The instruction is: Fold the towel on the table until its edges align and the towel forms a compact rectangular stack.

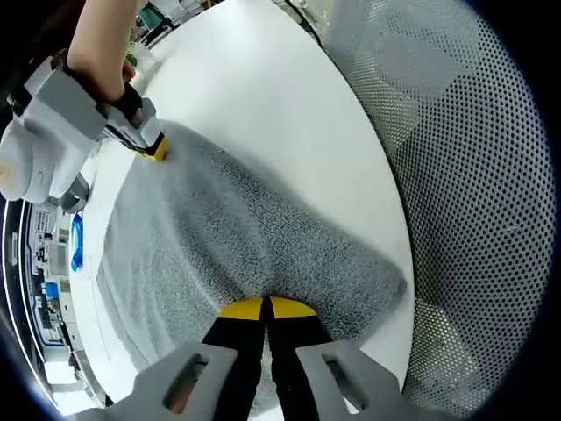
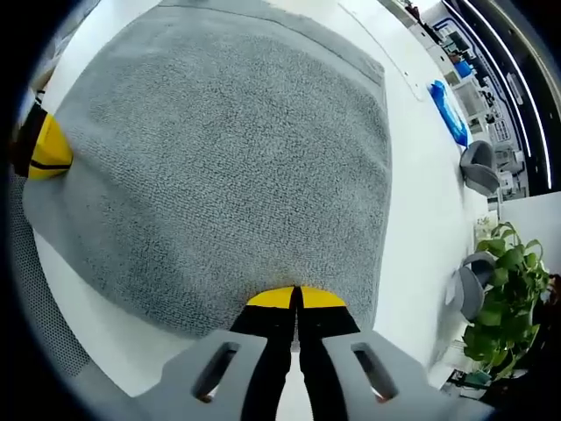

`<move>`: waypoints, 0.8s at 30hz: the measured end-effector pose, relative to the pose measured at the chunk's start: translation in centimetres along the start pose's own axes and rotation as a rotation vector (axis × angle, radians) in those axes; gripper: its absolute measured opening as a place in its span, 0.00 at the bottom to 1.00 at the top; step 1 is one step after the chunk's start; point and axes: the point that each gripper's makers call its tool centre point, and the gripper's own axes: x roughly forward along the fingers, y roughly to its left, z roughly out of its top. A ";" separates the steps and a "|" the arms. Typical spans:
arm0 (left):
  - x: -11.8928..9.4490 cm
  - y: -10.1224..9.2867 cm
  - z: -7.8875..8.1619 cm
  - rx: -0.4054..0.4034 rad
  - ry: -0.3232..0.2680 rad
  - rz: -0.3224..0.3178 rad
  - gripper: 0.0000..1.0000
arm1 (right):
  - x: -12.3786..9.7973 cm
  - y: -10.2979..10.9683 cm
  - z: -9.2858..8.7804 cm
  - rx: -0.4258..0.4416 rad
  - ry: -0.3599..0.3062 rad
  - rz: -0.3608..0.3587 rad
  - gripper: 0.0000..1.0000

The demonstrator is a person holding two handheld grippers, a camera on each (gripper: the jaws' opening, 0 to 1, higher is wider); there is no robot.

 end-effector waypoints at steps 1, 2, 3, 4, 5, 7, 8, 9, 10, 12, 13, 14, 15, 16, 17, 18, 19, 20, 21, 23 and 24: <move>0.0 0.0 -0.1 -0.005 0.003 0.001 0.01 | -0.1 0.1 0.0 0.006 -0.001 0.002 0.00; 0.0 0.1 -0.3 -0.011 0.010 0.003 0.01 | 0.0 0.2 -0.1 0.009 -0.001 0.002 0.00; -0.1 0.1 -0.4 -0.014 0.014 0.005 0.01 | 0.0 0.3 -0.1 0.007 0.000 0.002 0.00; -0.1 0.2 -0.4 -0.015 0.016 0.005 0.01 | -0.1 0.4 -0.2 0.004 0.000 0.001 0.00; -0.1 0.2 -0.6 -0.016 0.021 0.007 0.01 | -0.1 0.5 -0.2 0.002 -0.001 -0.001 0.00; -0.1 0.3 -0.8 -0.018 0.028 0.010 0.01 | -0.2 0.6 -0.2 0.000 -0.005 -0.005 0.00; -0.1 0.3 -0.9 -0.022 0.032 0.011 0.01 | -0.2 0.6 -0.2 0.002 -0.006 -0.005 0.00; -0.1 0.4 -1.0 -0.026 0.035 0.012 0.01 | -0.3 0.7 -0.3 0.014 -0.013 -0.004 0.00; -0.1 0.4 -1.1 -0.029 0.036 0.012 0.01 | -0.3 0.8 -0.3 0.022 -0.018 -0.003 0.00; -0.1 0.5 -1.5 -0.042 0.042 0.014 0.01 | -0.5 0.9 -0.4 0.045 -0.031 0.003 0.00; -0.1 0.6 -1.7 -0.046 0.048 0.017 0.01 | -0.5 1.0 -0.4 0.058 -0.038 0.007 0.00; -0.1 0.6 -1.8 -0.045 0.053 0.020 0.01 | -0.6 1.2 -0.4 0.078 -0.049 0.013 0.00; -0.1 0.6 -2.0 -0.040 0.060 0.024 0.01 | -0.7 1.2 -0.4 0.088 -0.056 0.017 0.00; -0.1 0.7 -2.3 -0.024 0.077 0.035 0.01 | -0.6 1.3 -0.4 0.097 -0.062 0.021 0.00; -0.1 0.8 -2.5 -0.011 0.093 0.046 0.01 | -0.7 1.4 -0.5 0.105 -0.068 0.024 0.00; -0.1 0.8 -2.6 -0.003 0.099 0.049 0.01 | -0.8 1.5 -0.5 0.113 -0.077 0.028 0.00; -0.1 0.8 -2.6 -0.003 0.102 0.050 0.01 | -0.8 1.6 -0.5 0.115 -0.081 0.030 0.00; -0.2 0.9 -2.7 -0.004 0.108 0.051 0.01 | -0.9 1.8 -0.5 0.118 -0.085 0.033 0.00; -0.2 0.9 -2.8 -0.007 0.111 0.051 0.01 | -0.9 1.9 -0.5 0.117 -0.085 0.034 0.00; -0.2 1.0 -3.1 -0.019 0.112 0.049 0.01 | -0.9 2.2 -0.5 0.103 -0.081 0.035 0.00; -0.2 1.1 -3.2 -0.027 0.111 0.049 0.01 | -0.9 2.2 -0.4 0.099 -0.080 0.033 0.00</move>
